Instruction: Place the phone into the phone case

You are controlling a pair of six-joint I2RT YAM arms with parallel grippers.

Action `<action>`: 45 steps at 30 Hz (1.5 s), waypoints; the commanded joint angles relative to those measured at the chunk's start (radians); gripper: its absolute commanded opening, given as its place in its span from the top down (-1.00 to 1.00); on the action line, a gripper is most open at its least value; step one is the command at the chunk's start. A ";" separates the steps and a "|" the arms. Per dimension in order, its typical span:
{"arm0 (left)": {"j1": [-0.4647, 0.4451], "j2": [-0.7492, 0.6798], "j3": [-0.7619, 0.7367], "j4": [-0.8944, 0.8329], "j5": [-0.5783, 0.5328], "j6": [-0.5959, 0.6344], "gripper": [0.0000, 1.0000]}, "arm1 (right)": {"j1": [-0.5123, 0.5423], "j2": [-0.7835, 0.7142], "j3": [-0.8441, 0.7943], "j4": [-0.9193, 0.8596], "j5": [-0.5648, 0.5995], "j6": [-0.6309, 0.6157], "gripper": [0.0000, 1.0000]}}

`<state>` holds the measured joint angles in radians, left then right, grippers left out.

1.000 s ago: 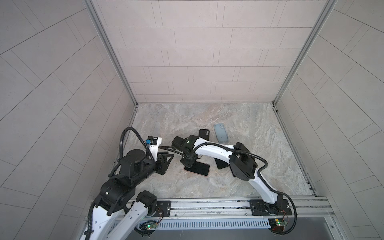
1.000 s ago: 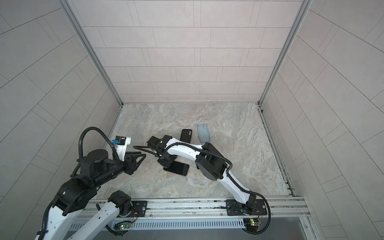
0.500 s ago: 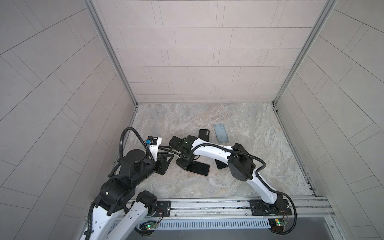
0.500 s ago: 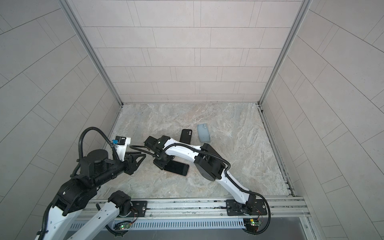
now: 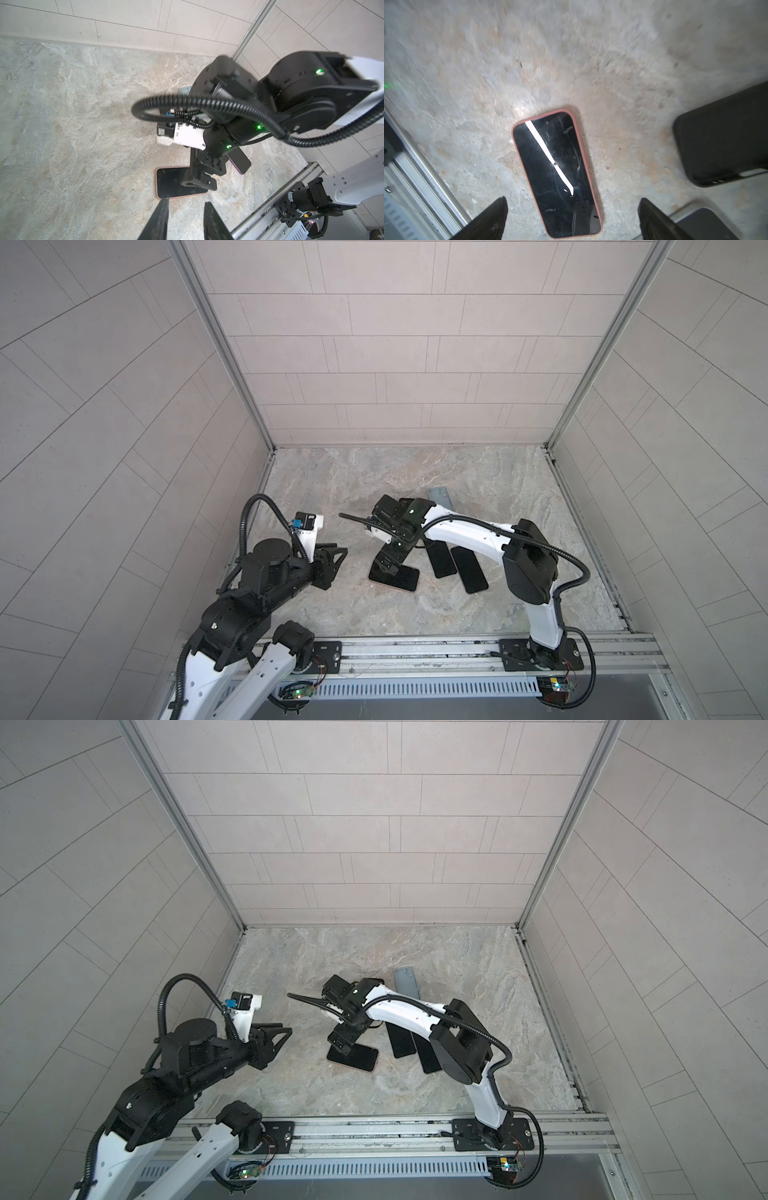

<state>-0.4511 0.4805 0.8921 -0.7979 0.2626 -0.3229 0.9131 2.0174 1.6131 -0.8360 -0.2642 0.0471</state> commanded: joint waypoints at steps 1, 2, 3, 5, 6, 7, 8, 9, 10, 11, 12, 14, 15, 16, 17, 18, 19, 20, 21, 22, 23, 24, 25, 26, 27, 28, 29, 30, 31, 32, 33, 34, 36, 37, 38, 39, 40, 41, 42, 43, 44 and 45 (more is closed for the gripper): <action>0.003 -0.007 -0.009 0.016 -0.010 0.005 0.33 | 0.010 0.005 -0.054 0.052 -0.015 -0.051 -1.00; 0.003 -0.008 -0.009 0.017 -0.008 0.005 0.33 | 0.010 0.007 -0.064 0.060 -0.007 -0.057 -0.99; 0.003 -0.007 -0.009 0.017 -0.009 0.005 0.33 | 0.010 0.011 -0.069 0.066 0.000 -0.062 -0.99; 0.003 -0.008 -0.009 0.017 -0.010 0.004 0.33 | 0.009 0.020 -0.071 0.069 0.004 -0.068 -0.99; 0.003 -0.008 -0.010 0.017 -0.010 0.004 0.33 | 0.009 0.026 -0.073 0.071 0.002 -0.068 -0.99; 0.003 -0.008 -0.009 0.017 -0.011 0.004 0.33 | 0.009 0.030 -0.076 0.072 0.000 -0.070 -0.99; 0.003 -0.008 -0.009 0.018 -0.011 0.004 0.33 | 0.009 0.033 -0.082 0.077 -0.002 -0.073 -0.99; 0.003 -0.008 -0.009 0.017 -0.010 0.004 0.33 | 0.009 0.038 -0.088 0.080 -0.001 -0.076 -1.00; 0.003 -0.007 -0.010 0.017 -0.010 0.005 0.33 | 0.009 0.042 -0.092 0.080 0.000 -0.080 -1.00; 0.003 -0.009 -0.010 0.018 -0.010 0.004 0.33 | 0.010 0.046 -0.100 0.082 0.001 -0.081 -0.99; 0.003 -0.010 -0.010 0.018 -0.012 0.003 0.33 | 0.009 0.052 -0.106 0.084 0.005 -0.086 -0.99; 0.003 -0.011 -0.009 0.017 -0.013 0.004 0.33 | 0.009 0.059 -0.122 0.084 0.008 -0.090 -1.00; 0.003 -0.013 -0.009 0.018 -0.013 0.003 0.33 | 0.010 0.059 -0.133 0.086 0.005 -0.088 -0.99; 0.003 -0.014 -0.011 0.017 -0.015 0.004 0.33 | 0.012 0.056 -0.146 0.089 0.005 -0.084 -0.99; 0.003 -0.015 -0.010 0.017 -0.016 0.004 0.33 | 0.015 0.047 -0.161 0.095 0.006 -0.082 -0.99; 0.003 -0.016 -0.011 0.017 -0.017 0.003 0.33 | 0.020 0.037 -0.178 0.100 0.010 -0.078 -0.99; 0.003 -0.016 -0.011 0.017 -0.016 0.003 0.33 | 0.027 0.027 -0.192 0.102 0.016 -0.073 -1.00; 0.003 -0.017 -0.010 0.018 -0.016 0.003 0.33 | 0.034 0.014 -0.207 0.102 0.024 -0.069 -0.99; 0.003 -0.017 -0.013 0.017 -0.017 0.004 0.33 | 0.044 0.001 -0.224 0.104 0.039 -0.060 -0.99; 0.003 -0.016 -0.011 0.018 -0.017 0.004 0.33 | 0.053 -0.012 -0.238 0.104 0.055 -0.053 -0.99; 0.003 -0.014 -0.013 0.018 -0.017 0.004 0.33 | 0.063 -0.025 -0.252 0.101 0.080 -0.045 -0.99; 0.003 -0.016 -0.011 0.018 -0.016 0.004 0.33 | 0.075 -0.037 -0.266 0.096 0.111 -0.032 -0.97; 0.003 -0.014 -0.011 0.017 -0.015 0.004 0.33 | 0.084 -0.048 -0.279 0.095 0.138 -0.022 -0.96; 0.003 -0.016 -0.011 0.017 -0.015 0.004 0.33 | 0.095 -0.060 -0.295 0.093 0.171 -0.008 -0.94; 0.003 -0.015 -0.013 0.019 -0.014 0.003 0.33 | 0.105 -0.069 -0.310 0.094 0.206 0.007 -0.92; 0.002 -0.015 -0.013 0.019 -0.015 0.003 0.33 | 0.111 -0.076 -0.321 0.097 0.227 0.018 -0.89; 0.003 -0.014 -0.012 0.019 -0.013 0.003 0.33 | 0.118 -0.084 -0.335 0.101 0.239 0.030 -0.87; 0.003 -0.014 -0.013 0.020 -0.013 0.004 0.33 | 0.121 -0.089 -0.345 0.114 0.246 0.044 -0.84; 0.003 -0.012 -0.012 0.020 -0.011 0.004 0.33 | 0.122 -0.091 -0.347 0.121 0.246 0.057 -0.78; 0.003 -0.011 -0.013 0.021 -0.010 0.003 0.33 | 0.123 -0.089 -0.345 0.124 0.245 0.070 -0.69; 0.003 -0.010 -0.012 0.021 -0.010 0.003 0.33 | 0.122 -0.087 -0.334 0.125 0.242 0.082 -0.59; 0.003 -0.009 -0.013 0.020 -0.010 0.005 0.34 | 0.122 -0.086 -0.322 0.124 0.237 0.091 -0.53; 0.003 -0.011 -0.012 0.020 -0.011 0.004 0.33 | 0.121 -0.095 -0.282 0.127 0.223 0.114 -0.47; 0.003 -0.012 -0.012 0.021 -0.011 0.004 0.33 | 0.121 -0.102 -0.260 0.128 0.217 0.125 -0.47; 0.003 -0.014 -0.013 0.021 -0.014 0.004 0.34 | 0.118 -0.113 -0.228 0.130 0.209 0.141 -0.45; 0.003 -0.016 -0.013 0.021 -0.015 0.004 0.33 | 0.112 -0.119 -0.191 0.131 0.199 0.160 -0.43; 0.003 -0.017 -0.014 0.020 -0.017 0.004 0.33 | 0.104 -0.121 -0.157 0.133 0.190 0.180 -0.40; 0.003 -0.017 -0.014 0.022 -0.018 0.004 0.34 | 0.091 -0.118 -0.114 0.134 0.176 0.207 -0.29; 0.003 -0.017 -0.014 0.022 -0.016 0.004 0.33 | 0.076 -0.104 -0.067 0.131 0.163 0.239 -0.17; 0.003 -0.017 -0.015 0.022 -0.016 0.004 0.34 | 0.063 -0.085 -0.024 0.126 0.150 0.263 -0.12; 0.003 -0.017 -0.015 0.022 -0.016 0.004 0.34 | 0.049 -0.060 0.027 0.120 0.141 0.291 -0.10; 0.003 -0.019 -0.014 0.024 -0.016 0.003 0.34 | 0.040 -0.027 0.075 0.115 0.140 0.318 -0.06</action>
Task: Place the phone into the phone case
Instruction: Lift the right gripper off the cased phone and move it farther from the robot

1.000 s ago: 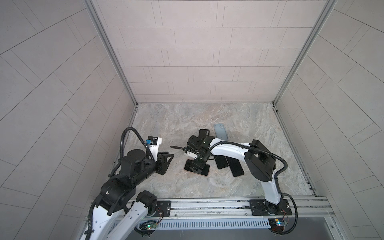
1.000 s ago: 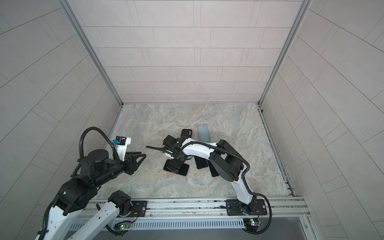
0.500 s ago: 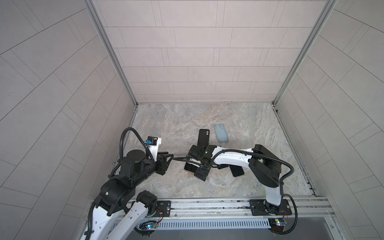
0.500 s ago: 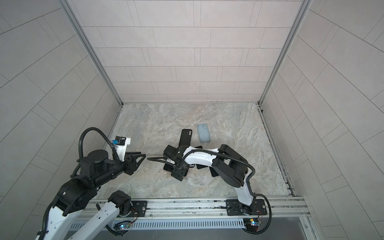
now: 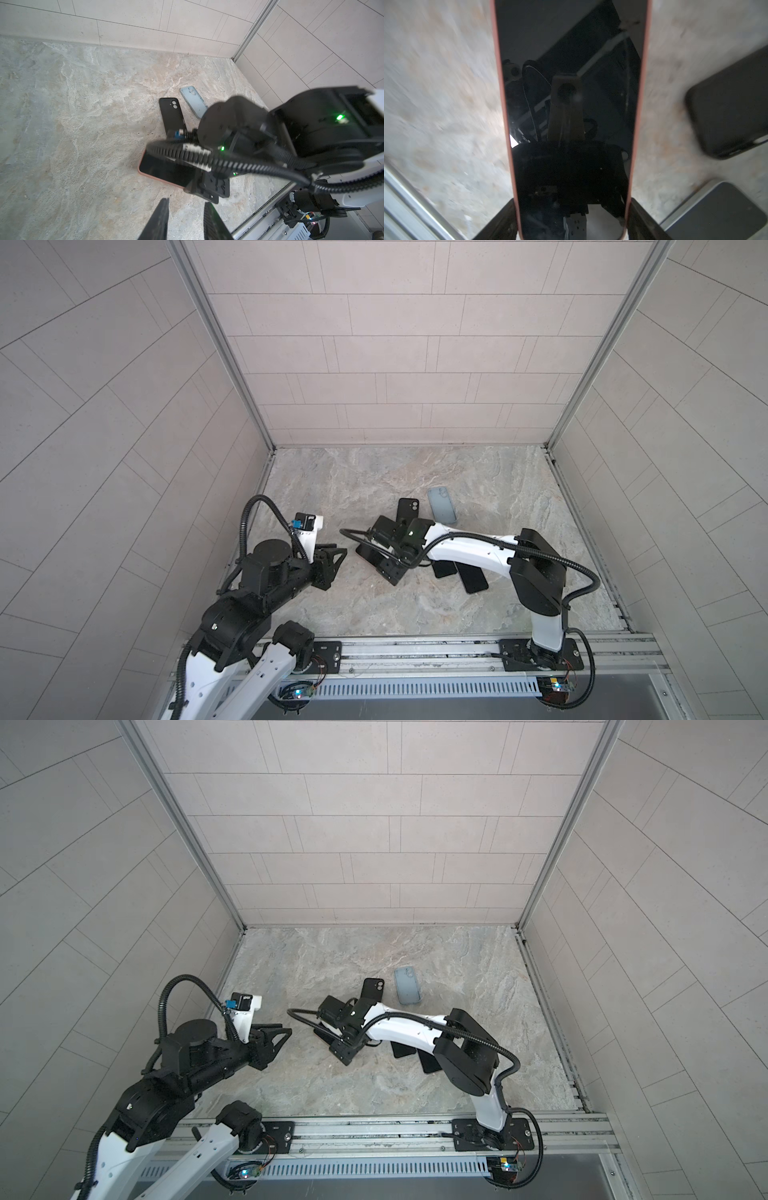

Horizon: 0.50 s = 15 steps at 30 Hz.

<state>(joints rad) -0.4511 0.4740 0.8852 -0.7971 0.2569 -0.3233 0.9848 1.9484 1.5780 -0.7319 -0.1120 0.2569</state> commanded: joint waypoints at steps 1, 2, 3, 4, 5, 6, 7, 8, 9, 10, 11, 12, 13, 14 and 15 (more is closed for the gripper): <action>0.003 -0.014 -0.009 0.022 -0.009 0.004 0.34 | -0.038 0.071 0.152 0.007 0.001 0.133 -0.05; 0.003 -0.018 -0.009 0.023 -0.010 0.003 0.33 | -0.043 0.109 0.199 -0.005 0.032 0.162 -0.05; 0.003 -0.020 -0.011 0.026 -0.011 0.003 0.34 | -0.049 0.150 0.259 -0.015 0.052 0.204 -0.06; 0.003 -0.024 -0.009 0.026 -0.010 0.002 0.34 | -0.058 0.188 0.310 -0.018 0.055 0.246 -0.08; 0.003 -0.026 -0.012 0.027 -0.011 0.003 0.33 | -0.072 0.231 0.366 -0.015 0.044 0.309 -0.08; 0.003 -0.027 -0.012 0.027 -0.012 0.002 0.34 | -0.088 0.274 0.418 0.002 0.015 0.376 -0.08; 0.003 -0.028 -0.012 0.027 -0.012 0.002 0.34 | -0.100 0.304 0.461 0.030 -0.015 0.430 -0.07; 0.003 -0.029 -0.012 0.029 -0.012 0.003 0.33 | -0.108 0.354 0.517 0.054 -0.032 0.472 -0.05; 0.003 -0.029 -0.013 0.030 -0.011 0.003 0.33 | -0.109 0.408 0.596 0.040 -0.013 0.477 -0.04; 0.004 -0.029 -0.013 0.031 -0.010 0.003 0.33 | -0.109 0.463 0.687 -0.004 0.030 0.473 -0.03; 0.004 -0.027 -0.014 0.032 -0.010 0.001 0.33 | -0.110 0.535 0.812 -0.079 0.079 0.484 -0.04; 0.007 -0.027 -0.012 0.032 -0.008 0.003 0.33 | -0.118 0.609 0.939 -0.156 0.104 0.512 -0.04; 0.008 -0.027 -0.013 0.031 -0.007 0.004 0.33 | -0.125 0.664 1.034 -0.202 0.117 0.544 -0.06; 0.009 -0.026 -0.014 0.032 -0.005 0.004 0.33 | -0.131 0.710 1.103 -0.243 0.137 0.578 -0.09; 0.009 -0.030 -0.014 0.032 -0.004 0.004 0.33 | -0.133 0.731 1.130 -0.241 0.151 0.603 -0.12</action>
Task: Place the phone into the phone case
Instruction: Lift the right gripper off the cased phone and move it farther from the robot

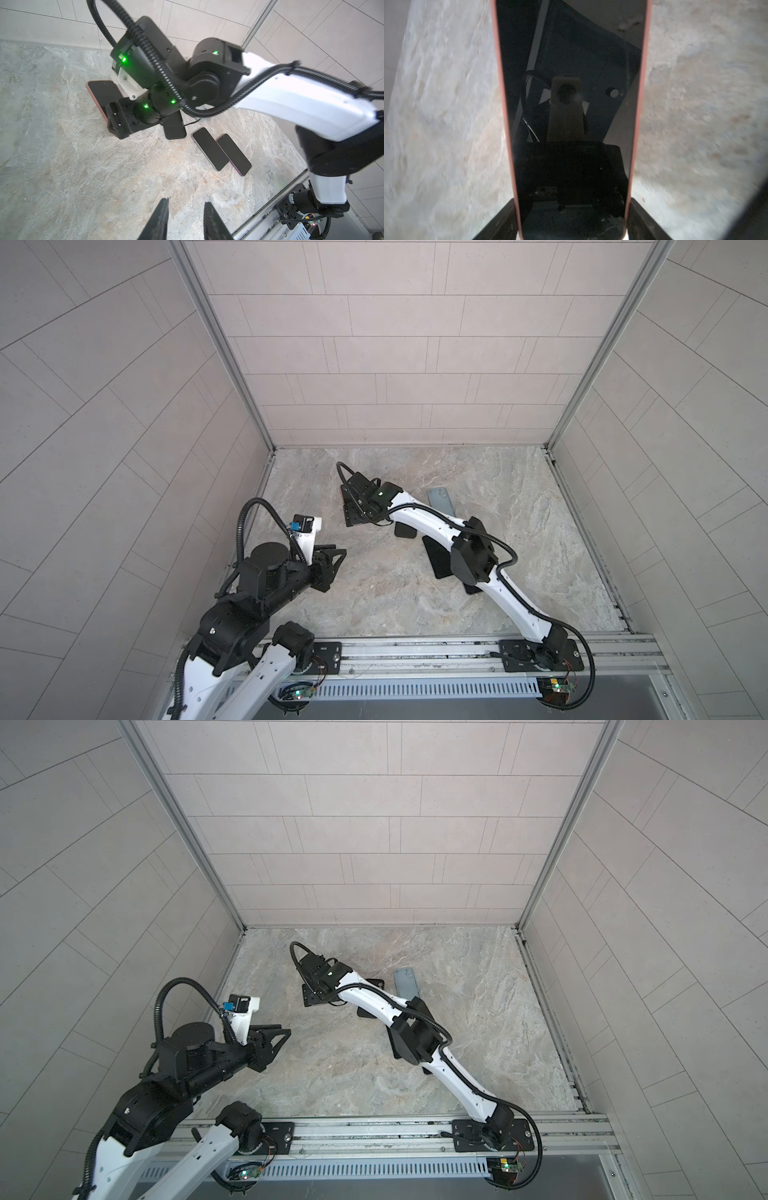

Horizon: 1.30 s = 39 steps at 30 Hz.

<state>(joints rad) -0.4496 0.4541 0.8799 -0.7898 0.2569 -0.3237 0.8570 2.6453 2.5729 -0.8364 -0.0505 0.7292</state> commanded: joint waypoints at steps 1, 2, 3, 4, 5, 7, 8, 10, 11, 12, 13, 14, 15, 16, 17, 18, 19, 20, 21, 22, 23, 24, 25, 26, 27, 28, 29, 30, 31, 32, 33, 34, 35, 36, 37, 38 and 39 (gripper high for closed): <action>0.007 -0.011 -0.009 0.025 -0.005 0.005 0.33 | -0.007 0.039 0.128 -0.121 0.097 0.153 -0.13; 0.009 -0.011 -0.008 0.026 -0.003 0.004 0.33 | -0.007 0.037 0.107 -0.098 0.102 0.172 -0.13; 0.010 -0.010 -0.008 0.026 -0.001 0.006 0.33 | -0.008 0.034 0.088 -0.079 0.100 0.187 -0.14; 0.010 -0.007 -0.008 0.026 0.001 0.006 0.33 | -0.009 0.033 0.075 -0.069 0.095 0.200 -0.14; 0.012 -0.005 -0.008 0.029 0.006 0.007 0.33 | -0.010 0.033 0.066 -0.066 0.086 0.213 -0.14; 0.014 0.000 -0.008 0.030 0.014 0.008 0.33 | -0.012 0.032 0.049 -0.067 0.075 0.234 -0.16; 0.017 0.003 -0.008 0.030 0.018 0.009 0.33 | -0.013 0.033 0.042 -0.067 0.068 0.240 -0.19; 0.022 0.005 -0.008 0.033 0.025 0.010 0.33 | -0.013 0.031 0.036 -0.078 0.067 0.240 -0.32; 0.024 0.006 -0.009 0.034 0.028 0.011 0.33 | -0.013 0.031 0.036 -0.083 0.069 0.235 -0.53; 0.026 0.008 -0.010 0.034 0.031 0.011 0.33 | -0.013 0.028 0.035 -0.090 0.072 0.231 -0.77; 0.029 0.009 -0.009 0.034 0.032 0.010 0.33 | -0.013 0.023 0.035 -0.097 0.073 0.219 -0.92; 0.032 0.010 -0.009 0.034 0.032 0.010 0.33 | -0.013 0.016 0.035 -0.102 0.076 0.206 -0.99; 0.032 0.009 -0.009 0.034 0.033 0.011 0.33 | -0.013 0.005 0.035 -0.111 0.081 0.194 -0.99; 0.035 0.009 -0.010 0.034 0.031 0.009 0.33 | -0.013 -0.006 0.035 -0.116 0.084 0.180 -1.00; 0.036 0.010 -0.012 0.035 0.030 0.010 0.33 | -0.016 -0.022 0.035 -0.127 0.084 0.162 -1.00; 0.036 0.009 -0.011 0.034 0.028 0.009 0.33 | -0.022 -0.043 0.033 -0.144 0.084 0.145 -1.00; 0.037 0.009 -0.010 0.034 0.026 0.011 0.33 | -0.026 -0.066 0.027 -0.161 0.087 0.127 -0.99; 0.038 0.009 -0.010 0.032 0.023 0.011 0.33 | -0.033 -0.100 0.006 -0.181 0.097 0.104 -1.00; 0.039 0.008 -0.010 0.032 0.020 0.011 0.33 | -0.039 -0.146 -0.038 -0.197 0.119 0.082 -0.99; 0.041 0.008 -0.011 0.033 0.019 0.010 0.33 | -0.044 -0.199 -0.095 -0.197 0.144 0.060 -0.97; 0.042 0.008 -0.012 0.032 0.019 0.011 0.33 | -0.052 -0.265 -0.192 -0.176 0.163 0.034 -0.94; 0.044 0.008 -0.011 0.033 0.019 0.011 0.33 | -0.062 -0.335 -0.302 -0.138 0.179 0.012 -0.89; 0.047 0.008 -0.011 0.034 0.020 0.010 0.33 | -0.073 -0.402 -0.402 -0.101 0.188 0.004 -0.80; 0.050 0.008 -0.012 0.034 0.023 0.010 0.33 | -0.089 -0.473 -0.523 -0.050 0.193 -0.003 -0.72; 0.053 0.009 -0.012 0.036 0.025 0.011 0.33 | -0.108 -0.535 -0.636 0.004 0.185 -0.005 -0.65; 0.055 0.010 -0.012 0.036 0.025 0.010 0.33 | -0.128 -0.574 -0.720 0.044 0.170 -0.002 -0.51; 0.056 0.012 -0.013 0.035 0.023 0.010 0.33 | -0.152 -0.613 -0.799 0.080 0.146 0.006 -0.42; 0.057 0.014 -0.013 0.034 0.024 0.012 0.33 | -0.180 -0.634 -0.861 0.111 0.108 0.015 -0.32; 0.057 0.014 -0.011 0.034 0.024 0.012 0.33 | -0.197 -0.646 -0.901 0.134 0.071 0.015 -0.19; 0.058 0.015 -0.012 0.034 0.024 0.012 0.33 | -0.212 -0.654 -0.935 0.155 0.045 0.015 -0.05; 0.058 0.017 -0.013 0.035 0.024 0.012 0.33 | -0.219 -0.657 -0.958 0.167 0.037 0.013 0.00; 0.060 0.015 -0.012 0.036 0.023 0.012 0.33 | -0.221 -0.655 -0.968 0.170 0.034 0.010 0.09; 0.061 0.017 -0.013 0.035 0.025 0.012 0.33 | -0.223 -0.647 -0.969 0.170 0.030 0.008 0.20; 0.063 0.017 -0.013 0.035 0.027 0.012 0.34 | -0.224 -0.635 -0.967 0.168 0.025 0.007 0.28; 0.063 0.018 -0.013 0.035 0.026 0.014 0.33 | -0.226 -0.620 -0.963 0.166 0.019 0.007 0.31; 0.064 0.018 -0.012 0.035 0.025 0.014 0.33 | -0.226 -0.603 -0.959 0.167 0.012 0.009 0.36; 0.065 0.019 -0.013 0.035 0.026 0.013 0.34 | -0.227 -0.588 -0.957 0.167 0.007 0.012 0.38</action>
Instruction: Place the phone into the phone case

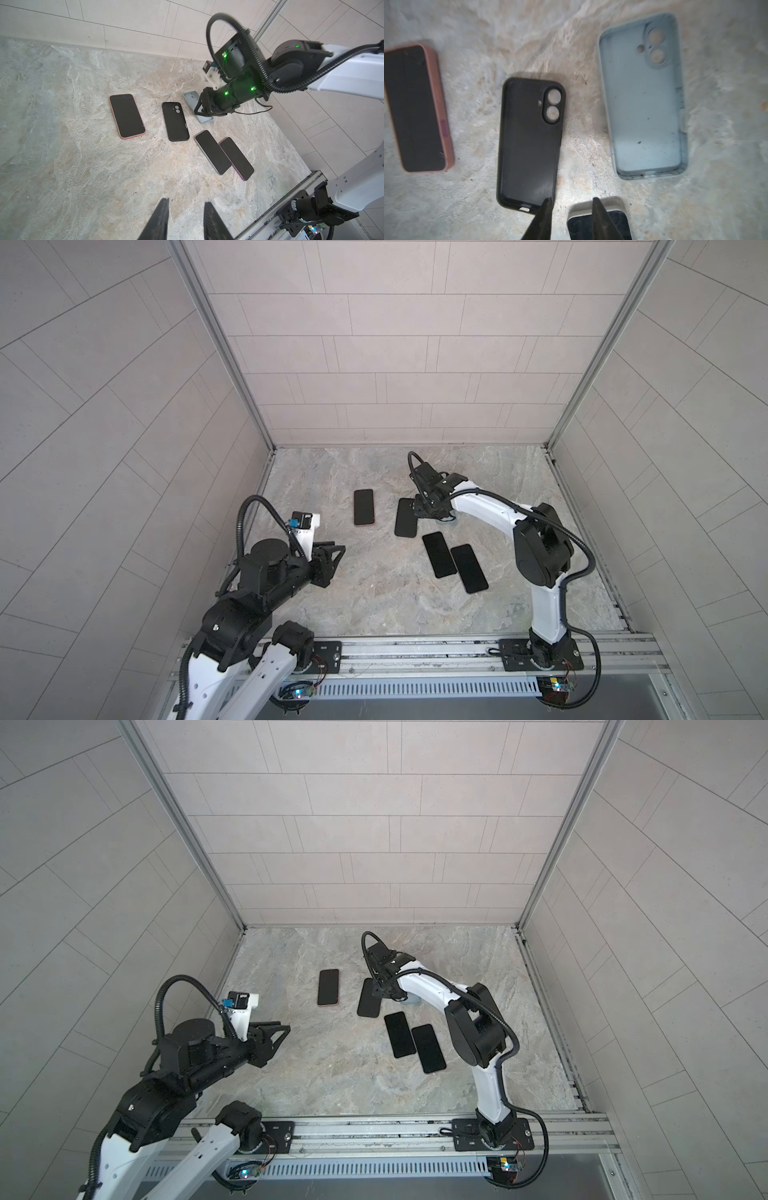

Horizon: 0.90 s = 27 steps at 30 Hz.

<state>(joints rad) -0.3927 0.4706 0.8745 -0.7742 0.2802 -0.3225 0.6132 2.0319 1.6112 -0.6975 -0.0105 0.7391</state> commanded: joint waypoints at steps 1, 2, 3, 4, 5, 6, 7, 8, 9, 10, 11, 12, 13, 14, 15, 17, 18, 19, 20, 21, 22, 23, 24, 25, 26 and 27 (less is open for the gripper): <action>0.008 0.002 -0.007 0.020 0.002 0.011 0.34 | 0.016 0.041 0.009 0.034 -0.041 0.005 0.40; 0.007 0.001 -0.008 0.019 0.002 0.011 0.34 | 0.016 0.054 0.011 0.038 -0.049 0.009 0.48; 0.007 0.001 -0.008 0.020 0.002 0.011 0.35 | 0.016 0.067 0.015 0.038 -0.052 0.012 0.48; 0.008 -0.001 -0.008 0.020 0.003 0.010 0.34 | 0.016 0.079 0.019 0.038 -0.054 0.016 0.49; 0.008 -0.001 -0.009 0.020 0.001 0.011 0.34 | 0.016 0.088 0.022 0.037 -0.053 0.017 0.49; 0.008 -0.001 -0.009 0.019 0.003 0.011 0.35 | 0.016 0.096 0.027 0.033 -0.052 0.018 0.49; 0.008 0.001 -0.007 0.020 0.003 0.011 0.34 | 0.018 0.103 0.028 0.031 -0.054 0.020 0.49; 0.008 0.000 -0.009 0.020 0.004 0.011 0.34 | 0.017 0.107 0.028 0.031 -0.056 0.021 0.49; 0.008 0.002 -0.008 0.021 0.006 0.011 0.35 | 0.018 0.109 0.027 0.030 -0.057 0.023 0.50; 0.008 0.002 -0.008 0.021 0.007 0.013 0.34 | 0.017 0.111 0.023 0.031 -0.059 0.023 0.51; 0.008 0.002 -0.008 0.021 0.008 0.012 0.34 | 0.018 0.110 0.021 0.032 -0.059 0.023 0.51; 0.008 0.002 -0.008 0.021 0.007 0.013 0.34 | 0.019 0.110 0.018 0.032 -0.059 0.023 0.52; 0.008 0.002 -0.007 0.021 0.007 0.013 0.34 | 0.020 0.110 0.017 0.032 -0.058 0.023 0.59; 0.007 0.002 -0.009 0.021 0.008 0.013 0.35 | 0.019 0.112 0.016 0.029 -0.057 0.022 0.63; 0.008 0.002 -0.009 0.021 0.009 0.013 0.35 | 0.019 0.114 0.018 0.025 -0.058 0.020 0.71; 0.008 0.002 -0.009 0.022 0.010 0.013 0.35 | 0.020 0.120 0.023 0.012 -0.057 0.012 0.84; 0.009 0.002 -0.009 0.021 0.011 0.013 0.35 | 0.023 0.123 0.027 0.005 -0.057 0.005 0.86; 0.008 0.002 -0.009 0.021 0.010 0.013 0.35 | 0.023 0.123 0.029 -0.002 -0.055 0.000 0.87; 0.008 0.000 -0.009 0.021 0.010 0.012 0.35 | 0.026 0.123 0.027 -0.005 -0.055 -0.006 0.89; 0.008 -0.001 -0.008 0.022 0.010 0.012 0.35 | 0.026 0.120 0.024 -0.006 -0.054 -0.013 0.90; 0.009 -0.002 -0.009 0.021 0.010 0.012 0.35 | 0.028 0.116 0.021 -0.009 -0.054 -0.017 0.91; 0.008 -0.003 -0.008 0.021 0.009 0.013 0.35 | 0.028 0.112 0.017 -0.011 -0.055 -0.022 0.92; 0.008 -0.003 -0.009 0.020 0.009 0.013 0.35 | 0.029 0.105 0.009 -0.010 -0.057 -0.029 0.93; 0.008 -0.003 -0.011 0.021 0.008 0.013 0.35 | 0.030 0.097 0.001 -0.006 -0.061 -0.036 0.92; 0.008 -0.003 -0.009 0.021 0.009 0.012 0.35 | 0.030 0.093 -0.005 -0.005 -0.064 -0.041 0.89; 0.008 -0.003 -0.011 0.020 0.008 0.012 0.35 | 0.032 0.088 -0.010 -0.010 -0.068 -0.048 0.85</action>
<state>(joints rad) -0.3920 0.4721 0.8745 -0.7742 0.2871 -0.3225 0.6361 2.1376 1.6203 -0.6697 -0.0776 0.7166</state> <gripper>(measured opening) 0.326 0.068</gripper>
